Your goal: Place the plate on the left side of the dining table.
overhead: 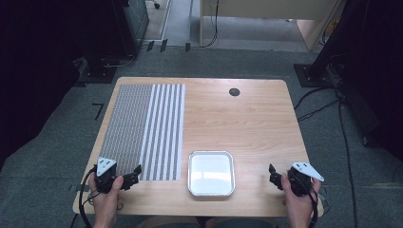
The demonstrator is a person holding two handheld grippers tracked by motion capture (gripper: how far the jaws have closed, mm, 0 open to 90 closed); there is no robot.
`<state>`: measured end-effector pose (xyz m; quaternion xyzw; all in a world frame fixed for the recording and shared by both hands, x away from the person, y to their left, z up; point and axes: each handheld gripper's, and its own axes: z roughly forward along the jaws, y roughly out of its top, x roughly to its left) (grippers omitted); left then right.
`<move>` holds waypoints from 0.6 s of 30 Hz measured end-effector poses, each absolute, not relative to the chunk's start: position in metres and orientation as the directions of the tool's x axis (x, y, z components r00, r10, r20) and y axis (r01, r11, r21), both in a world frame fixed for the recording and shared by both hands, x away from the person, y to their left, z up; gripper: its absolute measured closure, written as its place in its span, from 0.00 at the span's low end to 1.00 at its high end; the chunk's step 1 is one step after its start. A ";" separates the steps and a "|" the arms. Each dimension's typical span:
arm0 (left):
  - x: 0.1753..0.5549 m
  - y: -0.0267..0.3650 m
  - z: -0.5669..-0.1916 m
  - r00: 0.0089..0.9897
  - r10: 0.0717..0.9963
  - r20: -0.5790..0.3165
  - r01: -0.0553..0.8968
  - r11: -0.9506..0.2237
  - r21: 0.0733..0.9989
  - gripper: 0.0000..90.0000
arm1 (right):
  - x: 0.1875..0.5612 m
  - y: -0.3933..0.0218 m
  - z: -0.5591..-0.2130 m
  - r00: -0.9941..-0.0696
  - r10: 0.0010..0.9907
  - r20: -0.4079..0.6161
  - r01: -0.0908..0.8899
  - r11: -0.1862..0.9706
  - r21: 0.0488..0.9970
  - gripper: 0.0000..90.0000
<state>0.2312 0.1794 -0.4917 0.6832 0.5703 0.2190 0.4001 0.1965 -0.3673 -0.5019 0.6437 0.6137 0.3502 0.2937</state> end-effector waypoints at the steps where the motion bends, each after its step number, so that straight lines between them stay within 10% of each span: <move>1: 0.231 0.177 -0.492 0.259 0.953 -0.157 0.604 -0.034 0.796 0.02 | 0.197 -0.366 -0.502 -0.002 0.996 0.091 0.585 -0.073 0.808 0.16; 18: 0.233 0.149 -0.491 0.315 0.933 -0.175 0.600 -0.053 0.798 0.02 | 0.197 -0.359 -0.502 -0.016 0.996 0.093 0.579 -0.067 0.812 0.16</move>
